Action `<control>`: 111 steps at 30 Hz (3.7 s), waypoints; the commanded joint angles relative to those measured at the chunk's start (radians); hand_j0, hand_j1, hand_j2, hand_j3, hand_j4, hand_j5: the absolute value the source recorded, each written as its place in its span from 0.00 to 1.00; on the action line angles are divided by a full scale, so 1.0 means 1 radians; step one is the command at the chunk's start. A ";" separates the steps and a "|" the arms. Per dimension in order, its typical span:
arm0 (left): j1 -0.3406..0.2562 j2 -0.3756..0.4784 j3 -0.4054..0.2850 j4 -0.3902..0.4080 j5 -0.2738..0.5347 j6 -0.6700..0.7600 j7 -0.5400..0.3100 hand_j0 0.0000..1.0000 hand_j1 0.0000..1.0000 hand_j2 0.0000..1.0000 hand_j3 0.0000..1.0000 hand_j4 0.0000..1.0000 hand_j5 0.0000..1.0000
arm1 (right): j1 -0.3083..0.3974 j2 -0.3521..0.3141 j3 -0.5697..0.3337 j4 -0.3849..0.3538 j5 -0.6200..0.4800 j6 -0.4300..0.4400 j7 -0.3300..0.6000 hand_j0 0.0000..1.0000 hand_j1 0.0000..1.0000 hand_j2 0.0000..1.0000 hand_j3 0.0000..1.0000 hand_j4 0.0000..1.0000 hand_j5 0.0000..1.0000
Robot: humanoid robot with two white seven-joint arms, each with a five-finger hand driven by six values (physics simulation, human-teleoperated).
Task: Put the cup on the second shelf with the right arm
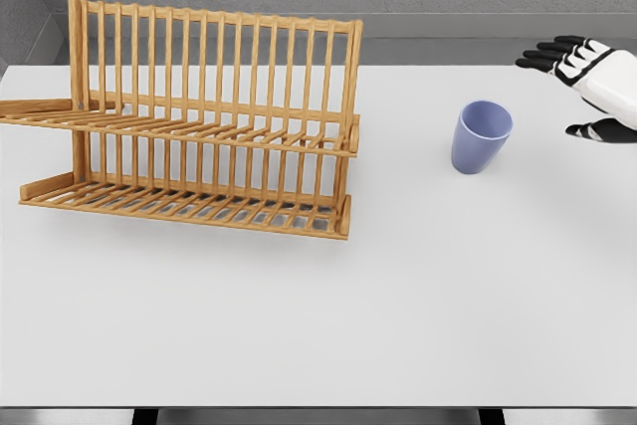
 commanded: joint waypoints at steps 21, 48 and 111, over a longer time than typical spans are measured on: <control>0.000 0.000 0.000 0.000 0.000 0.000 0.000 1.00 1.00 1.00 1.00 1.00 1.00 | -0.373 0.149 0.172 0.157 -0.016 0.013 0.650 1.00 1.00 1.00 1.00 1.00 1.00; 0.000 0.000 0.000 0.000 0.000 0.000 0.000 1.00 1.00 1.00 1.00 1.00 1.00 | -0.483 0.273 0.345 0.314 -0.014 0.011 0.650 1.00 1.00 1.00 1.00 1.00 1.00; 0.000 0.000 0.000 0.000 0.000 0.000 0.000 1.00 1.00 1.00 1.00 1.00 1.00 | -0.522 0.212 0.156 0.134 -0.013 0.000 0.650 0.60 0.60 0.60 0.60 0.60 0.60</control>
